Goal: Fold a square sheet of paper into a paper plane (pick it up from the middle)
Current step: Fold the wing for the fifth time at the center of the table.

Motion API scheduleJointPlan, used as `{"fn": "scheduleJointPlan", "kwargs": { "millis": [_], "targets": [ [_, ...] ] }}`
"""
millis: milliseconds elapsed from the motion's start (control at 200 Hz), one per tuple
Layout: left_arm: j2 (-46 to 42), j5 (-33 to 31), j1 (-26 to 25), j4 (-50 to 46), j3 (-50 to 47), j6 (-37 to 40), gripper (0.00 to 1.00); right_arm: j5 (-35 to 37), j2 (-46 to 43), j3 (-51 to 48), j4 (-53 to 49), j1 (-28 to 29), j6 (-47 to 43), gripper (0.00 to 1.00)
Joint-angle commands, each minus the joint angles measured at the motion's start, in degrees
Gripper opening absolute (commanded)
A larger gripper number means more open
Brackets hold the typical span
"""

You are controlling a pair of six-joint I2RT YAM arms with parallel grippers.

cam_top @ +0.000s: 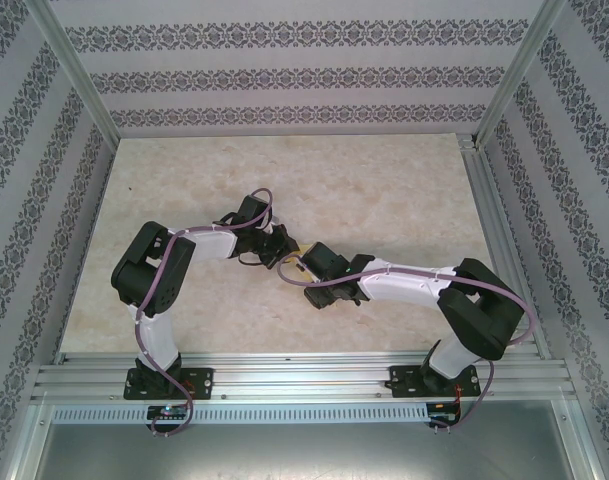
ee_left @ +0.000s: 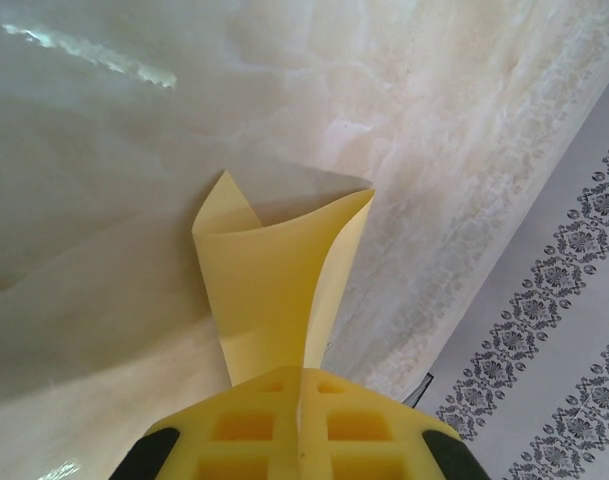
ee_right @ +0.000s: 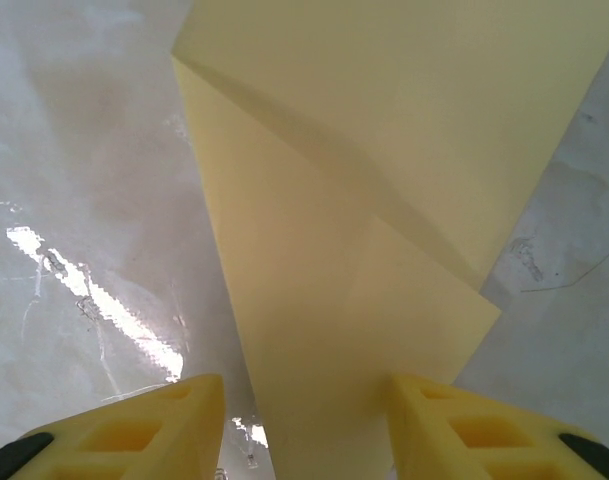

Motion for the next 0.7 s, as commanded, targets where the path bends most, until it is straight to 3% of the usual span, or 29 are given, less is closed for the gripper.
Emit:
{"fn": "scheduleJointPlan", "kwargs": {
  "millis": [0, 370, 654, 694],
  "targets": [
    [0.7, 0.8, -0.2, -1.0, 1.6, -0.3, 0.00, 2.2, 0.2, 1.4, -0.4, 0.8, 0.0, 0.44],
    [0.8, 0.6, -0.2, -2.2, 2.1, 0.8, 0.00, -2.1, -0.2, 1.5, -0.3, -0.6, 1.7, 0.15],
    [0.4, 0.1, -0.1, -5.3, 3.9, 3.1, 0.00, -5.7, -0.2, 1.2, 1.0, -2.0, 2.8, 0.01],
    [0.1, 0.1, -0.1, -5.9, 4.3, 3.8, 0.04, -7.4, -0.5, 0.7, 2.1, -2.4, 3.4, 0.01]
  ]
}}
